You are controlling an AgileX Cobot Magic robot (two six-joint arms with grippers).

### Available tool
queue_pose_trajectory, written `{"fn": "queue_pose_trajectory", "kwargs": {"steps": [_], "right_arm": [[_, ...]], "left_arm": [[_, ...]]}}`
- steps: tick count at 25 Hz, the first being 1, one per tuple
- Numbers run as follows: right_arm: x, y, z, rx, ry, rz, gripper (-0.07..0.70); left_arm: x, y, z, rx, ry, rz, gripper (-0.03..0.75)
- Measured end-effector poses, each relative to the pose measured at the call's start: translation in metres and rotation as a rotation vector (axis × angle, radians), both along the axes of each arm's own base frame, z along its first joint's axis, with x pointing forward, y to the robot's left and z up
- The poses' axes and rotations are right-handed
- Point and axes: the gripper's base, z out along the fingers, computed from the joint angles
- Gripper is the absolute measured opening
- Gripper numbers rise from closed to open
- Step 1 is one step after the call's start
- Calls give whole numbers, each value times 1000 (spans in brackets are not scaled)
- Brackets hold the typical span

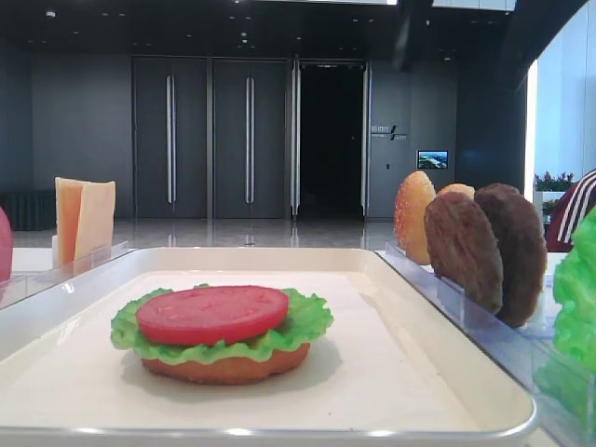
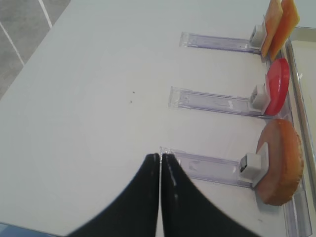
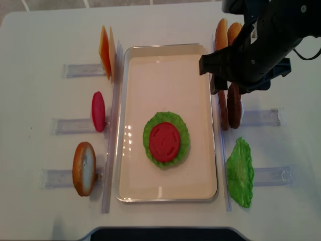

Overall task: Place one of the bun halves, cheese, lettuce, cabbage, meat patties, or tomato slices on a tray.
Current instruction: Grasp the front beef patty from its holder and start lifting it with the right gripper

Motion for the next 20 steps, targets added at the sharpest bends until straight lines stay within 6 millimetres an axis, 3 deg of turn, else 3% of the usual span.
{"fn": "queue_pose_trajectory", "kwargs": {"steps": [8, 20], "right_arm": [[8, 14, -23, -31, 40, 14, 473], [20, 18, -43, -76, 33, 29, 473]], "left_arm": [[0, 0, 0, 0, 0, 0, 0], [0, 0, 0, 0, 0, 0, 0]]}}
